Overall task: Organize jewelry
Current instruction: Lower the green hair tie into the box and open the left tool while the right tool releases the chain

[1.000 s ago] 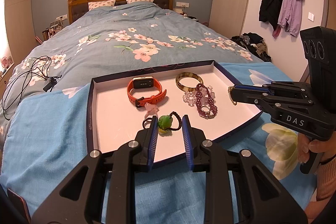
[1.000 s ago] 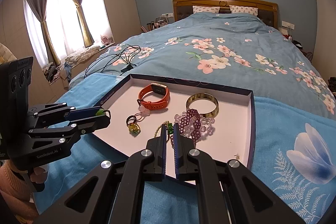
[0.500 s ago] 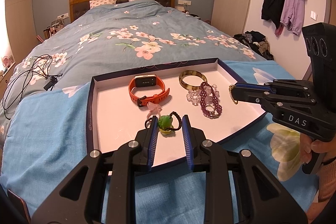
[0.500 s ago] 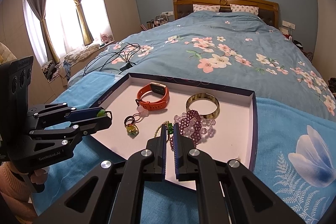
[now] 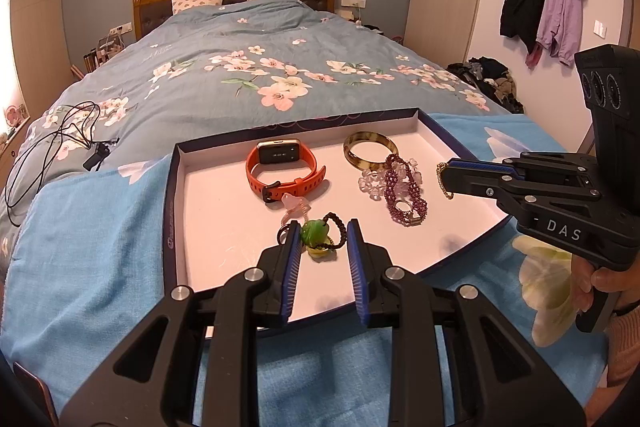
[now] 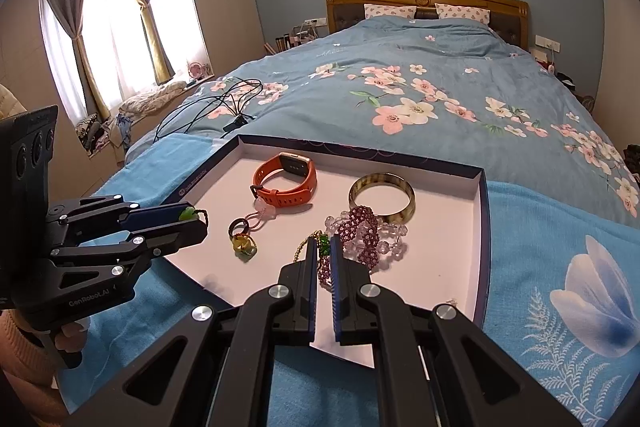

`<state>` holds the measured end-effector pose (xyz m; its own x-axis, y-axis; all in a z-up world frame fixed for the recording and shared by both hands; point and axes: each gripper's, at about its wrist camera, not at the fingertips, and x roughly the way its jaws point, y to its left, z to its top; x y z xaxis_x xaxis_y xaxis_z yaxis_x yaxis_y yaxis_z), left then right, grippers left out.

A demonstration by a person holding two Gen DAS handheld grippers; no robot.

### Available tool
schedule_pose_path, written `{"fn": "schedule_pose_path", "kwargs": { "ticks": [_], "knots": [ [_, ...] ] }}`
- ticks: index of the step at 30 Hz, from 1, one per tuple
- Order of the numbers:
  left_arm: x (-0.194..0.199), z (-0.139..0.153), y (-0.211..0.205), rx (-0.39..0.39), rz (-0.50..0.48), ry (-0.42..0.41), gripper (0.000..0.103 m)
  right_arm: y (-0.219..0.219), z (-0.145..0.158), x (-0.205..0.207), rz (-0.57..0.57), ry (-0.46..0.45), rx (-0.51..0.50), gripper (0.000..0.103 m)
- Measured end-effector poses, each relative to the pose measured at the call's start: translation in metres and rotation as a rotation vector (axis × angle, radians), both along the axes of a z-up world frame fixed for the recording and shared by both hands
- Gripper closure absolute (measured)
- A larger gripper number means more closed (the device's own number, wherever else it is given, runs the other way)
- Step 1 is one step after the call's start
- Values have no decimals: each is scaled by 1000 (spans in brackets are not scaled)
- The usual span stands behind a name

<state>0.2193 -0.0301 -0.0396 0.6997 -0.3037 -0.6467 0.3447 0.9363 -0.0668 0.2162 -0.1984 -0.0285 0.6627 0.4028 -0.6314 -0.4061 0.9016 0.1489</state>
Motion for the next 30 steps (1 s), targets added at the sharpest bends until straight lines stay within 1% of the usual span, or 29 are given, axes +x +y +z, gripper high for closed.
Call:
{"fn": "schedule_pose_path", "kwargs": {
  "ticks": [7, 10, 19, 30],
  "knots": [
    [3, -5, 2, 3, 5, 11, 80, 0, -1, 1, -1, 4, -2, 98],
    [6, -4, -2, 7, 7, 15, 80, 0, -2, 1, -2, 9, -3, 98],
    [8, -7, 1, 2, 13, 36, 80, 0, -5, 6, -10, 24, -7, 98],
    [10, -6, -2, 8, 15, 42, 80, 2, -8, 10, -15, 37, -17, 98]
  ]
}}
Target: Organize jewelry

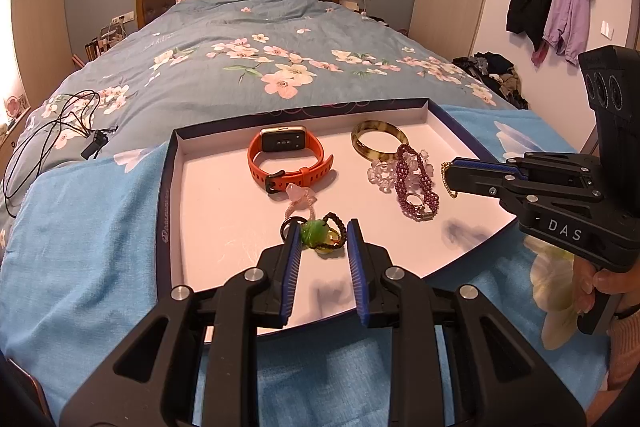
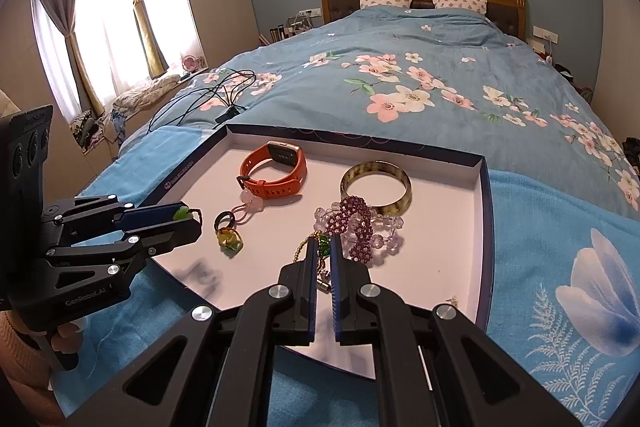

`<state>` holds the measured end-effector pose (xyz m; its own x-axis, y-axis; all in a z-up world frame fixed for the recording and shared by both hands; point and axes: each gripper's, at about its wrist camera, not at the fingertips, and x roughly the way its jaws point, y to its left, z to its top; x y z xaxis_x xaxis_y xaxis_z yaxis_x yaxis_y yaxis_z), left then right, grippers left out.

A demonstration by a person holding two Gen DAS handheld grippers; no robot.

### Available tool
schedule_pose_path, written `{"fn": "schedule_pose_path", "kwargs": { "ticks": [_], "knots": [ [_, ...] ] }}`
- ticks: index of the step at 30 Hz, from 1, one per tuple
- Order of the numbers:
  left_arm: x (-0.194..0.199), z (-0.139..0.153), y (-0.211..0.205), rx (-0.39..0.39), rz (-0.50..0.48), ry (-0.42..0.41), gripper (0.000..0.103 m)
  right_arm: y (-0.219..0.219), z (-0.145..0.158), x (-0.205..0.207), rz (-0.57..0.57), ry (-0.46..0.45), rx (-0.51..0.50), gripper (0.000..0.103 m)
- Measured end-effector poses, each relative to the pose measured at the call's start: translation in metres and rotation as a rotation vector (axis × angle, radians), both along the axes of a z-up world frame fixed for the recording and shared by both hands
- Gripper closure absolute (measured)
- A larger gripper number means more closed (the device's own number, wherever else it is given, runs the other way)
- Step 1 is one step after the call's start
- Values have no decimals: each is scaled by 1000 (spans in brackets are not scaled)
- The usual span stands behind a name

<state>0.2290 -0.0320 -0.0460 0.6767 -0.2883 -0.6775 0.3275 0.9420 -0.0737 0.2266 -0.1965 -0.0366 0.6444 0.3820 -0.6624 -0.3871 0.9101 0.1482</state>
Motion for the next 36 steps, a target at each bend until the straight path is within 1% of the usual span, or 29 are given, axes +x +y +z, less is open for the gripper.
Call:
{"fn": "schedule_pose_path", "kwargs": {
  "ticks": [8, 15, 21, 24, 27, 29, 31, 33, 35, 36],
  "knots": [
    [4, -5, -1, 10, 7, 12, 80, 2, -2, 4, -2, 6, -12, 98],
    [13, -12, -5, 21, 13, 38, 79, 5, -10, 11, -6, 35, -35, 98],
    [19, -18, -7, 29, 14, 62, 79, 6, -17, 17, -24, 58, -61, 97],
    [19, -19, -8, 31, 14, 68, 77, 7, -19, 16, -27, 63, -67, 95],
    [19, -19, -7, 25, 13, 66, 73, 5, -19, 16, -38, 67, -60, 89],
    [16, -17, -5, 20, 12, 60, 72, 2, -16, 13, -45, 58, -51, 85],
    [12, -14, -3, 12, 14, 47, 68, -1, -12, 8, -49, 45, -39, 84],
    [6, -8, 1, 6, 16, 31, 63, -4, -5, -1, -55, 23, -21, 78],
    [-3, -1, 5, -2, 16, 9, 58, -7, 2, -11, -58, -4, -4, 66],
    [-9, 2, 7, -3, 22, -9, 53, -7, 5, -16, -60, -18, 0, 65]
  ]
}}
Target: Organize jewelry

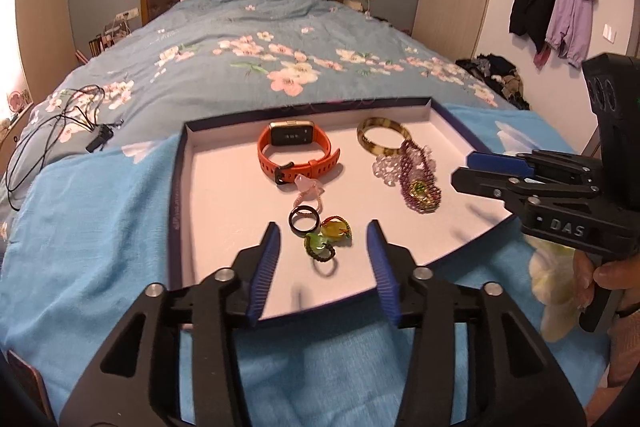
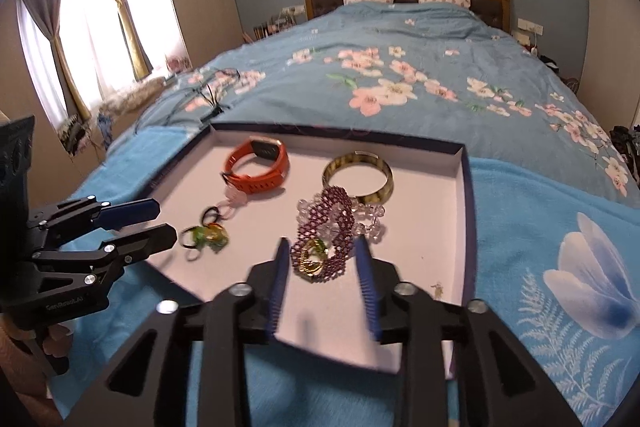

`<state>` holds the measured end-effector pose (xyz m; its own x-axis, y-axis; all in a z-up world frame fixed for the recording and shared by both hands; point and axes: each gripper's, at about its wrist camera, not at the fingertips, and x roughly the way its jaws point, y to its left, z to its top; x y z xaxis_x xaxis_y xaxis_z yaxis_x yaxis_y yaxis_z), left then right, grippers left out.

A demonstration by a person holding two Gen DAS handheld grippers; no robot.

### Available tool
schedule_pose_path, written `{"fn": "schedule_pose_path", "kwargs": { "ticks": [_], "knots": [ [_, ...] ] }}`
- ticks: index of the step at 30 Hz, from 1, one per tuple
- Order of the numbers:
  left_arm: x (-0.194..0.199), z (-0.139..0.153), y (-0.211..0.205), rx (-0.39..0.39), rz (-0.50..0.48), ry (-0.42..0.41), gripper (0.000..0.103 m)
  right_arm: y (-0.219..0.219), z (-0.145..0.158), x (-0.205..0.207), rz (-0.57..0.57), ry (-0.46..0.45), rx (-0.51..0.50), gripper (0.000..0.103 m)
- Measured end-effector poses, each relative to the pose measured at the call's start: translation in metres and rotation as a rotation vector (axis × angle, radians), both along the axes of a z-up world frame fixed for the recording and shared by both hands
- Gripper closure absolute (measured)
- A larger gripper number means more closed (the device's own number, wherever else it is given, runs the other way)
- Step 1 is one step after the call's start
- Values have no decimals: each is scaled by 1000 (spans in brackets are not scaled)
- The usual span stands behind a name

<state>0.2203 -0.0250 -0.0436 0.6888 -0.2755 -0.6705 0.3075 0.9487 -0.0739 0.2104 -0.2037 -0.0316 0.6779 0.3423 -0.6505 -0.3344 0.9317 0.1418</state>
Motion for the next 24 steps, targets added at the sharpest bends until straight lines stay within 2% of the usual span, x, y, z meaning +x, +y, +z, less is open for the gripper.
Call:
{"fn": "schedule_pose_path", "kwargs": {
  "ticks": [2, 3, 4, 6, 7, 10, 17, 24],
  "knots": [
    [-13, 8, 5, 2, 10, -38, 40, -1, 6, -15, -7, -31, 10, 50],
    [-20, 12, 7, 5, 21, -58, 28, -2, 8, -21, -12, -45, 11, 47],
    [-26, 14, 8, 7, 27, -72, 23, -2, 10, -32, -18, -71, 10, 43],
    [-43, 20, 12, 12, 45, -119, 7, -1, 12, -44, -29, -101, 3, 29],
    [-51, 22, 14, 13, 60, -146, 5, -2, 14, -54, -48, -134, 2, 16],
    [-74, 27, 19, 2, 90, -204, 5, 0, 18, -81, -83, -225, -39, 6],
    [-124, 39, 28, -15, 161, -332, 5, 3, 20, -125, -155, -371, -61, 7],
    [-168, 47, 30, -17, 200, -426, 5, -3, 23, -149, -200, -428, -36, 7]
  ]
}}
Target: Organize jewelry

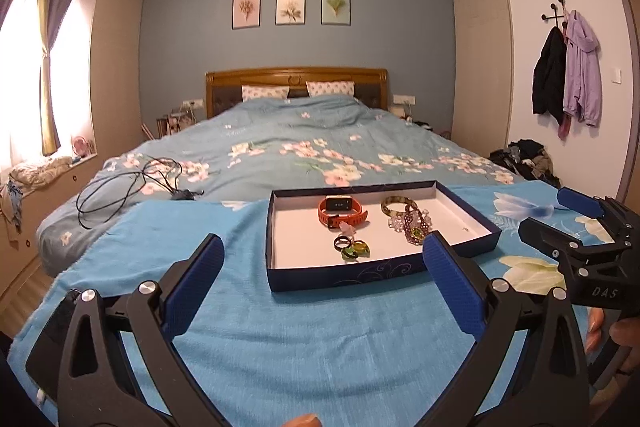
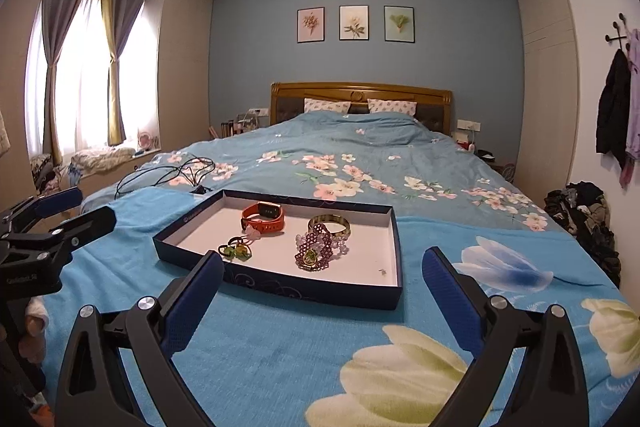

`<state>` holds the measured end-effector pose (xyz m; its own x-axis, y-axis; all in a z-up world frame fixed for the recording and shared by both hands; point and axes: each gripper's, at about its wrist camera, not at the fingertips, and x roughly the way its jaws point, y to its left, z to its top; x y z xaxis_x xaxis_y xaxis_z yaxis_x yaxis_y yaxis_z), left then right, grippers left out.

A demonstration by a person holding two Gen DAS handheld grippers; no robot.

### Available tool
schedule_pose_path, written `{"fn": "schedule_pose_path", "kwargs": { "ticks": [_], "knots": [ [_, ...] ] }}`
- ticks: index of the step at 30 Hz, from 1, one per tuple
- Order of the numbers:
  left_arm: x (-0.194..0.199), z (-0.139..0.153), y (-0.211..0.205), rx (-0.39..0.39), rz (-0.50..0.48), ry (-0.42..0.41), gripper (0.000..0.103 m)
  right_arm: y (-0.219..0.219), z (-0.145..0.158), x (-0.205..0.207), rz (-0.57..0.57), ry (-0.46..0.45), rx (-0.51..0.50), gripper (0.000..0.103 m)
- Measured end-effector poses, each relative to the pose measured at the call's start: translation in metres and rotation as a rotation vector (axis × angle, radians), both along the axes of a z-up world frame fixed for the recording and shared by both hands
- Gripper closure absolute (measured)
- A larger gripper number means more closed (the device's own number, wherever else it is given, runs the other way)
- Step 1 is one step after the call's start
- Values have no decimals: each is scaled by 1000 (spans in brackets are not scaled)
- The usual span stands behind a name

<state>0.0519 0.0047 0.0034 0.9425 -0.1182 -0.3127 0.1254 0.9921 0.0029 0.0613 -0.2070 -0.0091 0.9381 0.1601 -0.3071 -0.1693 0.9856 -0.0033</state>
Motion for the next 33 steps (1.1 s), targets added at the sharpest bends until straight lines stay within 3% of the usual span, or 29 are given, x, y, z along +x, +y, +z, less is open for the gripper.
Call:
{"fn": "schedule_pose_path", "kwargs": {
  "ticks": [16, 33],
  "knots": [
    [-50, 10, 0, -32, 37, -110, 5, -1, 6, -35, -52, -111, -5, 7],
    [-63, 16, -8, -17, 49, -158, 5, -3, 8, -41, -69, -157, 4, 7]
  ]
}}
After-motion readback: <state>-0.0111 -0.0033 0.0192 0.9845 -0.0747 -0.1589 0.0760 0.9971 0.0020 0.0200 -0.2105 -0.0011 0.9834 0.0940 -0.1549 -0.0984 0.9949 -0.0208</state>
